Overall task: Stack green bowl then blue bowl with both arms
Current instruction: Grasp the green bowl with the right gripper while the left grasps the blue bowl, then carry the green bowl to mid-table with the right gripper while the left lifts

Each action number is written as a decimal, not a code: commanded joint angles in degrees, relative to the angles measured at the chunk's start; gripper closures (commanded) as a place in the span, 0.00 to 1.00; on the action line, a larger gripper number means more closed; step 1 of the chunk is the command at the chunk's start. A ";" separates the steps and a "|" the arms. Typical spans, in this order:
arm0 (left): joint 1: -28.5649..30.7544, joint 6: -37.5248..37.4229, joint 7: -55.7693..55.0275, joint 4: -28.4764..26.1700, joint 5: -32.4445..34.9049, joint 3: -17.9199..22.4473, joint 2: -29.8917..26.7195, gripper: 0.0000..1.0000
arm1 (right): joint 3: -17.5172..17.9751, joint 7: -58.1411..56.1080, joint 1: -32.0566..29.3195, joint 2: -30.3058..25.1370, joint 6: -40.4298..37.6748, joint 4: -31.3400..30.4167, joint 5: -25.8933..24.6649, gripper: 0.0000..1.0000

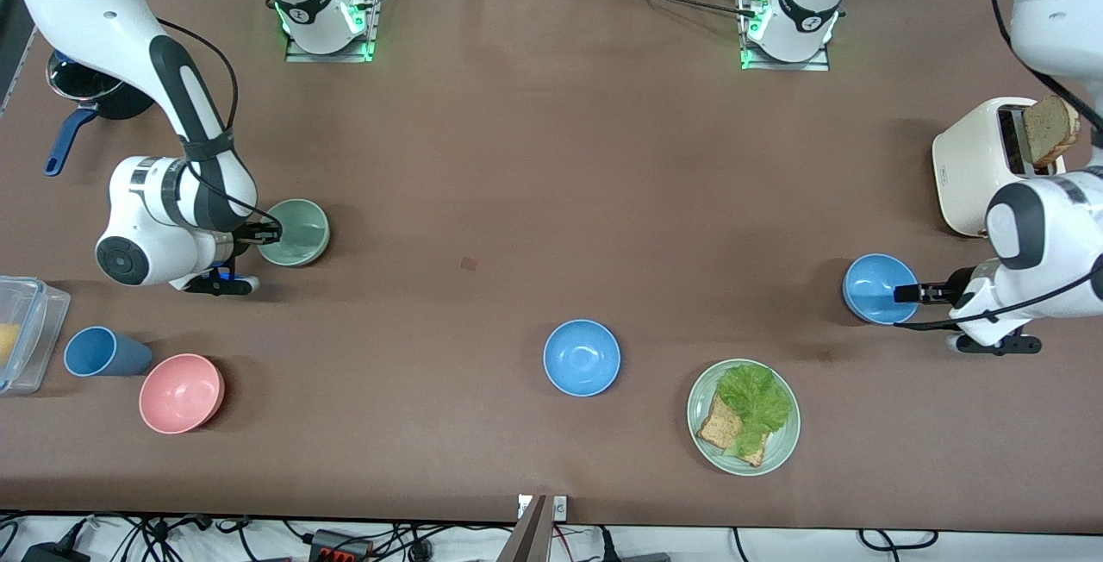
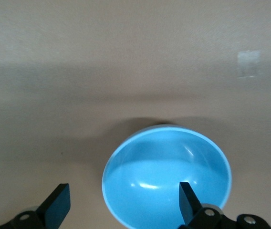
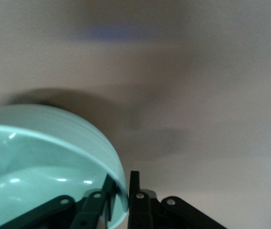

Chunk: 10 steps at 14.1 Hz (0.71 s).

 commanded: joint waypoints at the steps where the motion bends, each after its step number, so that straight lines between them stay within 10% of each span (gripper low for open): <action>1: 2.55 2.36 2.62 0.22 0.25 -0.97 2.45 0.00 | 1.47 -0.79 0.12 -1.42 -0.53 -0.24 -0.08 1.00; 5: 2.55 3.08 2.62 -2.49 0.16 -1.15 2.54 0.06 | 11.12 8.22 1.60 -1.25 -5.18 6.95 3.77 1.00; 10: 2.38 2.20 2.62 -3.38 0.16 -2.02 1.84 0.72 | 13.78 27.06 18.11 4.36 -4.40 17.14 7.28 1.00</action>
